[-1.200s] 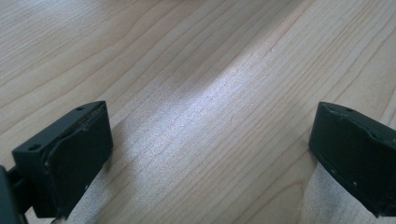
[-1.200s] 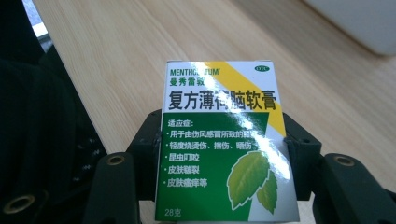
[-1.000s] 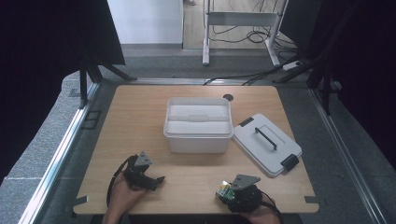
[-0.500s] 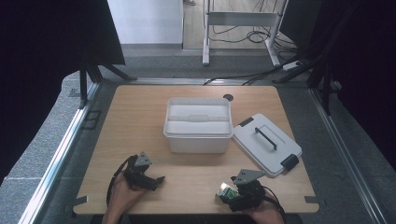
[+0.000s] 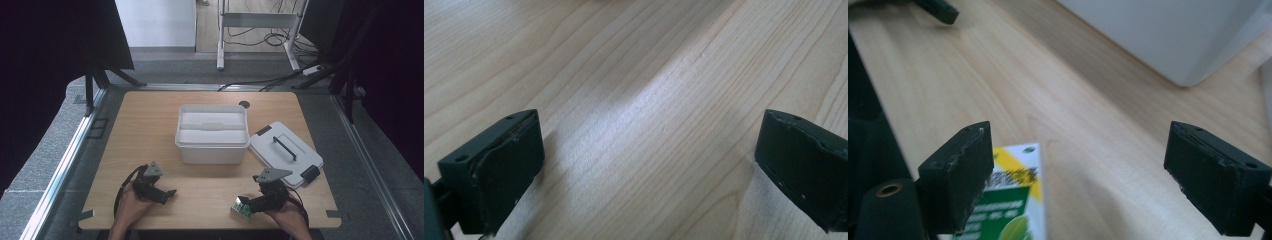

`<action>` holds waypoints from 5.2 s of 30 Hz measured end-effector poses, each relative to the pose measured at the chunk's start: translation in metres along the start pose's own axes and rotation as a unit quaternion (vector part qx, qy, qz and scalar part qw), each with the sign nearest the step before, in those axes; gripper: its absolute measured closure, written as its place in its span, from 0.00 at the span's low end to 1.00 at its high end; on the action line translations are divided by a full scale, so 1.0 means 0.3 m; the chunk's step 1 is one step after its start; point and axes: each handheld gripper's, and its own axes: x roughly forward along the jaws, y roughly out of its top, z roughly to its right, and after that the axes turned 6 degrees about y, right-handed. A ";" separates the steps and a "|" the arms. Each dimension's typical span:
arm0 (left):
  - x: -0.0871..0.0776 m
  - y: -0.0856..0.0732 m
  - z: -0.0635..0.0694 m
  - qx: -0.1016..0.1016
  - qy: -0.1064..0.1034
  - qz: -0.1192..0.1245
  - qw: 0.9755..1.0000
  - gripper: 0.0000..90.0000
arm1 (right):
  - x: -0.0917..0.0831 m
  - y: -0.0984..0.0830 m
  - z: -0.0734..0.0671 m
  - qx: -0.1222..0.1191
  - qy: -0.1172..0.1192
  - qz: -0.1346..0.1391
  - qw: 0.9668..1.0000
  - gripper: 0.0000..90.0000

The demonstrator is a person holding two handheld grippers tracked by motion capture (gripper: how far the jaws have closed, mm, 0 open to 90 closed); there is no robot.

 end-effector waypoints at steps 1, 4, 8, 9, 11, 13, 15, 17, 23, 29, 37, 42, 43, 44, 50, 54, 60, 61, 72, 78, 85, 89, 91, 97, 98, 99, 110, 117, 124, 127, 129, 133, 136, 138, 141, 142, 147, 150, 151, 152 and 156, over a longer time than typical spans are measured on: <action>-0.001 0.007 0.000 0.003 0.000 0.000 1.000 0.00 | 0.001 0.005 0.007 0.000 -0.002 0.000 1.000 0.12; -0.008 0.026 -0.005 0.008 -0.002 0.005 1.000 0.00 | 0.005 0.022 0.030 0.001 -0.009 0.003 1.000 0.07; -0.024 0.071 -0.025 0.011 -0.008 0.014 1.000 0.00 | 0.008 0.047 0.068 0.007 -0.018 0.012 1.000 0.03; -0.026 0.082 -0.029 0.014 -0.007 0.014 1.000 0.00 | 0.011 0.057 0.080 0.006 -0.023 0.014 1.000 0.01; -0.033 0.113 -0.041 0.020 -0.009 0.018 1.000 0.00 | 0.023 0.082 0.108 0.006 -0.028 0.015 0.999 0.00; -0.039 0.149 -0.055 0.025 -0.012 0.024 0.999 0.00 | 0.029 0.090 0.118 0.006 -0.030 0.015 0.999 0.00; -0.045 0.188 -0.068 0.029 -0.014 0.032 0.999 0.00 | 0.042 0.107 0.141 0.006 -0.034 0.015 0.999 0.00; -0.047 0.222 -0.079 0.034 -0.017 0.037 0.999 0.00 | 0.067 0.133 0.180 0.007 -0.041 0.018 0.999 0.00; -0.033 0.310 -0.106 0.046 -0.022 0.038 0.998 0.00 | 0.096 0.175 0.228 0.008 -0.052 0.028 0.998 0.00; 0.026 0.389 -0.137 0.052 -0.026 0.032 0.998 0.00 | 0.151 0.235 0.284 0.018 -0.050 0.023 0.998 0.00; 0.088 0.407 -0.144 0.044 -0.044 0.025 0.998 0.00 | 0.202 0.252 0.323 0.024 -0.032 0.015 0.999 0.01; 0.075 0.395 -0.127 0.049 -0.052 0.019 0.997 0.00 | 0.205 0.249 0.322 0.031 -0.016 0.016 0.999 0.00; 0.075 0.395 -0.127 0.049 -0.052 0.019 0.997 0.00 | 0.205 0.249 0.322 0.031 -0.016 0.016 0.999 0.00; 0.071 0.389 -0.115 0.050 -0.047 0.019 0.997 0.00 | 0.199 0.247 0.317 0.030 -0.012 0.013 0.999 0.00; 0.048 0.355 -0.085 0.047 -0.042 0.027 0.998 0.00 | 0.183 0.230 0.277 0.017 -0.004 0.003 1.000 0.00; 0.026 0.330 -0.062 0.044 -0.051 0.032 0.997 0.00 | 0.168 0.208 0.248 0.010 0.000 0.006 1.000 0.00; 0.003 0.304 -0.025 0.046 -0.055 0.033 0.997 0.00 | 0.144 0.173 0.206 0.011 0.005 0.016 1.000 0.00; -0.005 0.298 -0.008 0.050 -0.053 0.030 0.997 0.00 | 0.141 0.169 0.202 0.011 0.006 0.016 1.000 0.00; -0.050 0.252 0.064 0.054 -0.058 0.030 0.996 0.00 | 0.095 0.112 0.119 0.005 0.005 0.015 1.000 0.00; -0.061 0.237 0.056 0.060 -0.067 0.030 0.995 0.00 | 0.073 0.104 0.117 -0.010 0.004 0.005 1.000 0.03; -0.100 0.205 -0.003 0.076 -0.064 0.028 0.995 0.00 | 0.045 0.046 0.153 0.005 -0.013 -0.009 1.000 0.02; -0.131 0.195 -0.051 0.084 -0.071 0.029 0.993 0.00 | 0.046 -0.012 0.168 0.013 -0.018 -0.024 0.999 0.02; -0.148 0.197 -0.077 0.088 -0.071 0.029 0.993 0.00 | 0.049 -0.048 0.177 0.018 -0.023 -0.035 0.999 0.02; -0.199 0.232 -0.148 0.107 -0.063 0.022 0.992 0.00 | 0.044 -0.095 0.189 0.027 -0.032 -0.040 0.998 0.02; -0.208 0.244 -0.159 0.113 -0.061 0.020 0.991 0.00 | 0.042 -0.102 0.191 0.027 -0.033 -0.040 0.998 0.02; -0.214 0.252 -0.166 0.118 -0.060 0.018 0.991 0.00 | 0.039 -0.116 0.195 0.030 -0.036 -0.042 0.998 0.02; -0.272 0.418 -0.197 0.183 -0.062 0.001 0.981 0.01 | 0.042 -0.176 0.194 0.035 -0.046 -0.026 0.998 0.04; -0.267 0.500 -0.175 0.220 -0.082 -0.004 0.972 0.10 | 0.047 -0.189 0.181 0.021 -0.061 -0.018 0.998 0.03; -0.239 0.584 -0.130 0.244 -0.096 -0.001 0.965 0.20 | 0.047 -0.189 0.180 0.021 -0.062 -0.018 0.998 0.03; -0.220 0.615 -0.107 0.255 -0.102 -0.001 0.961 0.24 | 0.047 -0.190 0.181 0.021 -0.061 -0.018 0.998 0.03; -0.208 0.632 -0.095 0.259 -0.109 -0.001 0.960 0.30 | 0.047 -0.190 0.181 0.022 -0.061 -0.018 0.998 0.04; -0.175 0.670 -0.071 0.260 -0.123 -0.006 0.958 0.36 | 0.047 -0.190 0.180 0.022 -0.062 -0.015 0.998 0.04; -0.152 0.693 -0.055 0.260 -0.133 -0.012 0.956 0.41 | 0.046 -0.191 0.180 0.023 -0.065 -0.014 0.998 0.05; -0.132 0.712 -0.043 0.250 -0.142 -0.016 0.958 0.46 | 0.045 -0.191 0.180 0.025 -0.065 -0.014 0.997 0.06; -0.104 0.741 -0.026 0.243 -0.147 -0.022 0.959 0.53 | 0.045 -0.191 0.180 0.024 -0.065 -0.014 0.997 0.06; -0.095 0.749 -0.020 0.244 -0.148 -0.023 0.958 0.55 | 0.045 -0.191 0.180 0.025 -0.065 -0.014 0.997 0.06; -0.040 0.783 0.028 0.269 -0.155 -0.039 0.950 0.62 | 0.044 -0.191 0.180 0.026 -0.067 -0.012 0.997 0.07; -0.015 0.789 0.048 0.280 -0.156 -0.044 0.946 0.71 | 0.044 -0.191 0.180 0.026 -0.068 -0.012 0.997 0.07; -0.006 0.791 0.053 0.285 -0.155 -0.047 0.945 0.71 | 0.044 -0.191 0.180 0.026 -0.068 -0.012 0.997 0.07; 0.002 0.792 0.057 0.290 -0.152 -0.048 0.944 0.76 | 0.044 -0.192 0.180 0.026 -0.068 -0.012 0.997 0.07; 0.038 0.790 0.071 0.308 -0.161 -0.061 0.936 0.84 | 0.044 -0.192 0.180 0.025 -0.068 -0.012 0.997 0.07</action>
